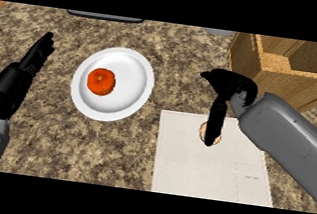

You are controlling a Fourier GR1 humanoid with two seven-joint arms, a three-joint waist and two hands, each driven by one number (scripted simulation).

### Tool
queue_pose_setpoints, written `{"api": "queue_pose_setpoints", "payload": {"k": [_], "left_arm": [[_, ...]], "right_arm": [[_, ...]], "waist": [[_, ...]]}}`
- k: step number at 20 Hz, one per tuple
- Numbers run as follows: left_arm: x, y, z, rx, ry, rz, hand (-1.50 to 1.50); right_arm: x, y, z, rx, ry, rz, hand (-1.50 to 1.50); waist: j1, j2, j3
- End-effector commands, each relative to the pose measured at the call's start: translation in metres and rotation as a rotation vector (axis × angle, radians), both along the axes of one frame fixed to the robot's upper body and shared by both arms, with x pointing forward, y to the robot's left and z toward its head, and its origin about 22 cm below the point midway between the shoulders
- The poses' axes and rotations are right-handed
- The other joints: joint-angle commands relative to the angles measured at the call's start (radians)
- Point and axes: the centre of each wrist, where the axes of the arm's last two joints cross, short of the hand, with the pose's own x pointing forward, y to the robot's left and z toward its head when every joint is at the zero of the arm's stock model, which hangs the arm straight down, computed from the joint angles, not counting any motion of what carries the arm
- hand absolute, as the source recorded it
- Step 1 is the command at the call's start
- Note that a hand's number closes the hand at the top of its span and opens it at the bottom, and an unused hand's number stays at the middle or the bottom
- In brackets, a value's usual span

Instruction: Pick the cupcake from the placemat and place it in the basket

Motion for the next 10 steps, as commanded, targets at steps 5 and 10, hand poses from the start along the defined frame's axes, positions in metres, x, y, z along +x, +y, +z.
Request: {"api": "queue_pose_setpoints", "payload": {"k": [5, 10], "left_arm": [[-0.012, -0.012, 0.004, 0.010, -0.018, -0.003, 0.00], [0.002, 0.010, 0.017, -0.002, 0.010, -0.005, 0.00]], "right_arm": [[-0.010, -0.002, -0.016, -0.076, -0.001, -0.055, -1.50], [-0.017, -0.008, -0.051, -0.080, -0.035, -0.043, -1.50]], "waist": [[0.006, -0.001, 0.000], [0.005, 0.002, 0.001]]}}
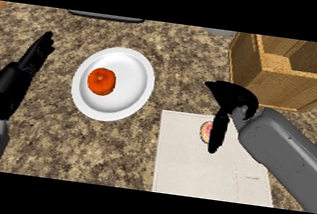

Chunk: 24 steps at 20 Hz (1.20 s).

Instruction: Pick the cupcake from the placemat and place it in the basket

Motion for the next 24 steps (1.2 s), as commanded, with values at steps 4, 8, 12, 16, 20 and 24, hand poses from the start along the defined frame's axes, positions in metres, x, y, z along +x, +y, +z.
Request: {"api": "queue_pose_setpoints", "payload": {"k": [4, 8, 12, 16, 20, 24], "left_arm": [[0.004, -0.022, -0.004, -0.003, -0.010, 0.012, 0.00], [0.004, 0.018, -0.001, -0.002, 0.007, 0.008, 0.00], [-0.006, -0.007, -0.005, -0.002, -0.012, 0.002, 0.00], [0.007, -0.005, 0.019, -0.011, 0.003, -0.004, 0.00], [0.003, 0.011, -0.006, -0.014, -0.001, -0.007, 0.00], [-0.017, 0.005, 0.003, 0.000, 0.005, 0.002, 0.00]], "right_arm": [[-0.007, 0.005, -0.011, -0.059, 0.001, -0.035, -1.50], [-0.032, 0.028, -0.016, -0.019, -0.008, -0.044, -1.50], [-0.020, 0.014, -0.033, -0.026, -0.020, -0.074, -1.50], [-0.016, 0.026, -0.038, -0.045, 0.016, -0.049, -1.50], [-0.015, 0.010, -0.036, -0.050, 0.025, -0.083, -1.50], [-0.024, -0.001, -0.072, -0.044, 0.036, -0.102, -1.50]], "waist": [[0.001, 0.001, 0.000], [-0.003, 0.000, 0.000], [0.004, 0.000, 0.000], [0.002, 0.001, 0.000], [0.000, 0.001, 0.000], [0.005, 0.000, 0.000]]}}
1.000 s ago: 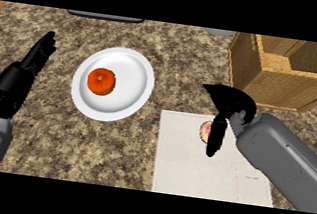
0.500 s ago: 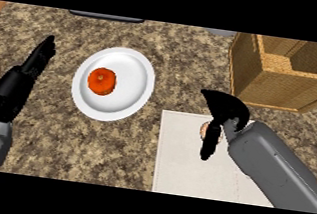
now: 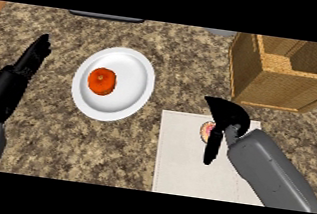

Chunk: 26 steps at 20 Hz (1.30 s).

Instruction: Pick the cupcake from the placemat and place it in the basket

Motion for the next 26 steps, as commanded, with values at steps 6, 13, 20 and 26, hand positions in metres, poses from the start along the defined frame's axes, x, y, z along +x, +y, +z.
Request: {"api": "queue_pose_setpoints", "payload": {"k": [6, 13, 20, 26], "left_arm": [[0.015, 0.008, 0.010, 0.008, 0.001, 0.010, 0.00], [0.012, -0.001, -0.004, 0.014, -0.005, -0.001, 0.00], [0.006, -0.009, -0.005, 0.013, -0.005, 0.000, 0.00], [0.001, -0.003, -0.003, 0.011, -0.014, 0.006, 0.00]], "right_arm": [[-0.004, -0.007, -0.018, -0.016, 0.054, -0.041, 1.50], [-0.016, -0.014, -0.023, -0.025, -0.005, 0.029, 1.50], [0.014, -0.094, -0.010, -0.070, -0.126, 0.074, 1.50], [0.011, -0.245, 0.056, -0.163, -0.326, 0.048, 1.50]], "waist": [[-0.003, 0.001, 0.000], [-0.004, 0.001, 0.000], [0.000, 0.004, 0.001], [-0.015, 0.026, 0.014]]}}
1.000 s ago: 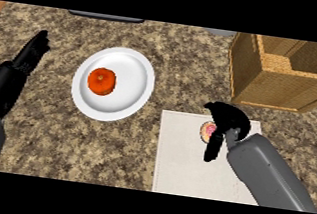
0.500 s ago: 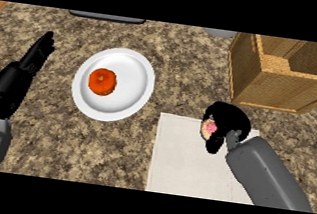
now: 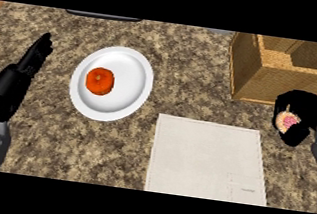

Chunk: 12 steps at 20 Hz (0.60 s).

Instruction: Pick the cupcake from the placemat and place it in the basket

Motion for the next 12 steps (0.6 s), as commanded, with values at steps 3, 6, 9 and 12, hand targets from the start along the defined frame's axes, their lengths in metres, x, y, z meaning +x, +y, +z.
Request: {"api": "queue_pose_setpoints", "payload": {"k": [3, 6, 9, 12], "left_arm": [[0.000, -0.001, 0.007, -0.011, -0.028, -0.013, 0.00], [0.003, -0.013, 0.003, -0.015, -0.021, -0.030, 0.00], [0.005, -0.009, 0.002, -0.008, -0.023, -0.024, 0.00], [0.001, -0.008, -0.002, -0.006, -0.007, -0.037, 0.00]], "right_arm": [[-0.016, -0.123, 0.055, -0.076, -0.193, -0.020, 1.50], [-0.018, -0.159, 0.090, -0.010, -0.381, -0.018, 1.50], [-0.018, -0.177, 0.109, 0.149, -0.607, -0.036, 1.50], [-0.017, -0.190, 0.133, 0.413, -0.776, -0.006, 1.50]], "waist": [[0.018, 0.021, 0.010], [0.028, 0.018, 0.007], [0.022, 0.020, 0.008], [0.033, 0.007, 0.007]]}}
